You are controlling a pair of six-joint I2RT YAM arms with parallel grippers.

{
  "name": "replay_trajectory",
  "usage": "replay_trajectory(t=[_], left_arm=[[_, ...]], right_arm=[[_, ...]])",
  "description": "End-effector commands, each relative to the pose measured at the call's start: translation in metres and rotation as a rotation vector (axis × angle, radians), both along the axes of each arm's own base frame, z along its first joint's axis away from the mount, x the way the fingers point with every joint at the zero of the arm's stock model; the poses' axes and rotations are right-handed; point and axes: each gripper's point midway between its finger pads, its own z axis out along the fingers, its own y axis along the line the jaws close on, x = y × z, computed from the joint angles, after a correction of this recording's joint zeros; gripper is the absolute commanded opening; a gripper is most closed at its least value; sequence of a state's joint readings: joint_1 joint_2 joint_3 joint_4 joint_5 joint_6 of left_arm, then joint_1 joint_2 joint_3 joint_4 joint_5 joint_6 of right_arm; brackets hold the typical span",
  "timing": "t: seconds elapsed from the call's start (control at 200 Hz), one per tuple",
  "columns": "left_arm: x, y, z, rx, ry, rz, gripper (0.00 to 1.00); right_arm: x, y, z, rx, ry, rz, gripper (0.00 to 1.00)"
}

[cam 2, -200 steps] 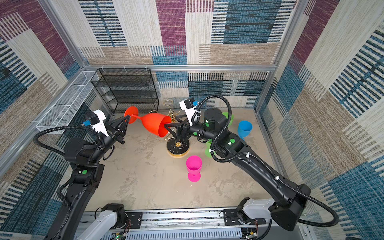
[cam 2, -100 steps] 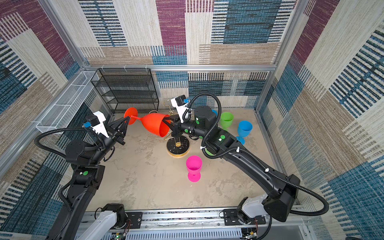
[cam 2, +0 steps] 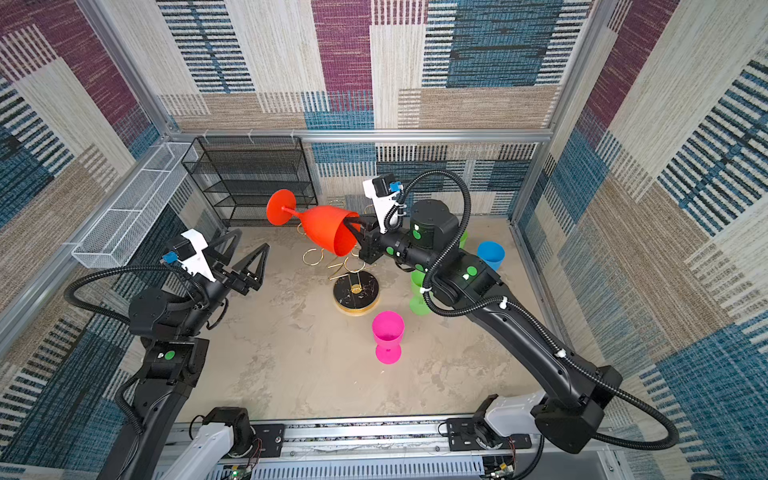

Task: Take the wine glass off the wine glass rack
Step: 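Open the left gripper to release the red glass foot while the right gripper holds it, then lower the red glass upright onto the table beside the magenta glass with the right gripper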

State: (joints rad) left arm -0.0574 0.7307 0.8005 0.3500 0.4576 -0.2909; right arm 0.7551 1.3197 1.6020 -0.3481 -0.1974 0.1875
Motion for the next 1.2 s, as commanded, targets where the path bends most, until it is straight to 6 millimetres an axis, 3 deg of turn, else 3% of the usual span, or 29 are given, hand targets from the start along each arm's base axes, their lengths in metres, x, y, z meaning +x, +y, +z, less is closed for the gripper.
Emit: replay_trajectory(t=[0.0,0.24,0.446,0.601,0.801,0.876,1.197], left_arm=[[0.003,0.016,-0.004,-0.005,0.017,0.106,0.99],[0.016,0.062,-0.043,-0.072,0.191,0.365,0.99],[0.023,0.081,-0.07,-0.111,0.253,0.437,0.99],[0.026,0.093,-0.081,-0.107,0.275,0.487,0.99],[0.038,0.114,-0.09,-0.031,0.296,0.562,0.99],[0.041,0.117,-0.09,-0.047,0.29,0.56,0.99],[0.044,0.121,-0.095,-0.06,0.256,0.561,0.99]], right_arm=[[-0.003,-0.019,0.006,-0.054,-0.03,-0.067,0.0],[-0.015,-0.032,-0.003,-0.157,-0.015,-0.07,0.0],[-0.039,-0.009,-0.028,-0.272,0.017,0.012,0.0],[-0.065,0.006,-0.063,-0.37,0.088,0.078,0.0],[-0.098,0.013,-0.133,-0.533,0.256,0.146,0.0],[-0.102,0.007,-0.16,-0.593,0.314,0.127,0.0],[-0.1,-0.009,-0.22,-0.785,0.521,0.02,0.0]])
